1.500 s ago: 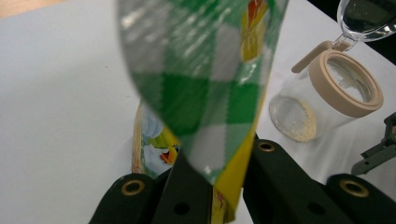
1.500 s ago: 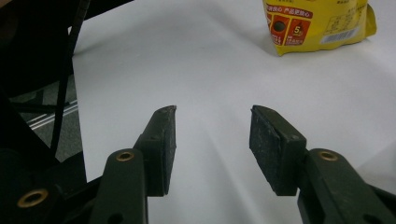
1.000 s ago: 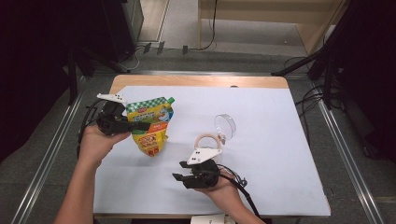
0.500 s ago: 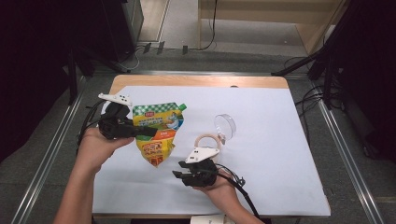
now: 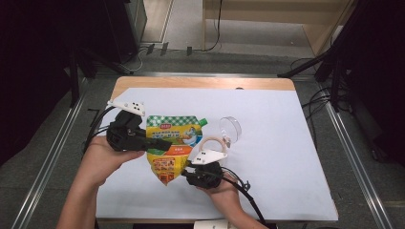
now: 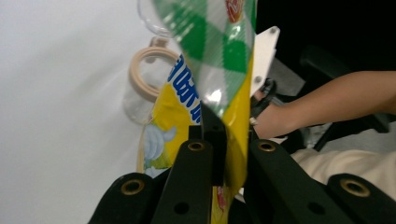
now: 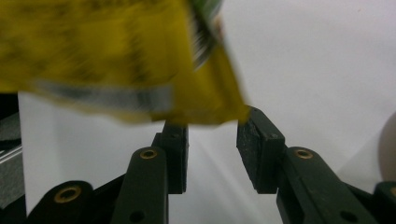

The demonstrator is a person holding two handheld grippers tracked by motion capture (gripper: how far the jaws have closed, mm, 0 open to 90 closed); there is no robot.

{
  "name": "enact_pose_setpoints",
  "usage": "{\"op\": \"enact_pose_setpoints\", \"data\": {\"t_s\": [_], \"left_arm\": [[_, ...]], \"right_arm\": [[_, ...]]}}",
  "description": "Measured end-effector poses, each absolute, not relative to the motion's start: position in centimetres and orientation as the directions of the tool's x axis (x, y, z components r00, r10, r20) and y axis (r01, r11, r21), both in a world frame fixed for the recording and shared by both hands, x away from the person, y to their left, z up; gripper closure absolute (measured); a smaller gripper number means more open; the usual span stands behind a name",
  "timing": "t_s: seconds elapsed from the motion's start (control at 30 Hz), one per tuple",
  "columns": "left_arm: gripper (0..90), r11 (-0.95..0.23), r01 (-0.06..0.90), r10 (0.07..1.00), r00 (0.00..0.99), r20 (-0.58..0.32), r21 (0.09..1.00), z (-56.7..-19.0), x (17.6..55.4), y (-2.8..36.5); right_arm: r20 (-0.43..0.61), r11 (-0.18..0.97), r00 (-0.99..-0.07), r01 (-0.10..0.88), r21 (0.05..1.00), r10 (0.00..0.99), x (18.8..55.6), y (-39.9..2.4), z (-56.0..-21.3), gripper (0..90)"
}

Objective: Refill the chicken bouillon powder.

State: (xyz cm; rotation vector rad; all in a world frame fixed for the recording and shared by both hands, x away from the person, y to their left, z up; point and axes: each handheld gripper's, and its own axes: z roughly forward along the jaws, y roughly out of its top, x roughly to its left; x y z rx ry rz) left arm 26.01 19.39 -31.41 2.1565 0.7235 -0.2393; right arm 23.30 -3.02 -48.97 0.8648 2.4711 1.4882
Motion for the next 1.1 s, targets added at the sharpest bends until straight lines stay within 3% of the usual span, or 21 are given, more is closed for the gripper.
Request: {"op": "enact_pose_setpoints", "data": {"t_s": [0.13,0.3,0.47,0.7,1.03,1.1], "left_arm": [[90.0,-0.483,0.593,0.407,0.804,-0.434,0.644,-31.6,26.0,19.1],[90.0,-0.491,0.592,0.436,0.802,-0.409,0.639,-31.4,25.8,18.7],[90.0,-0.456,0.622,0.468,0.776,-0.424,0.637,-32.0,26.4,18.8],[87.6,-0.433,0.64,0.518,0.753,-0.406,0.635,-32.8,27.1,18.2],[84.4,-0.438,0.649,0.537,0.744,-0.398,0.623,-34.2,27.5,16.4],[80.0,-0.431,0.661,0.549,0.732,-0.403,0.614,-34.5,27.6,16.0]], "right_arm": [[0.159,0.349,-0.835,0.383,0.855,0.526,23.3,-2.8,-49.2,66.3],[0.155,0.336,-0.835,0.373,0.865,0.529,23.1,-2.9,-49.3,66.8],[0.007,0.413,-0.858,0.254,0.875,0.513,21.8,-2.4,-49.0,65.4],[-0.067,0.472,-0.9,0.162,0.867,0.431,19.9,-1.1,-48.5,65.6],[0.028,0.462,-0.927,0.212,0.861,0.374,18.8,-0.5,-47.4,65.5],[0.082,0.439,-0.928,0.247,0.864,0.362,18.8,-0.5,-47.0,65.4]]}}
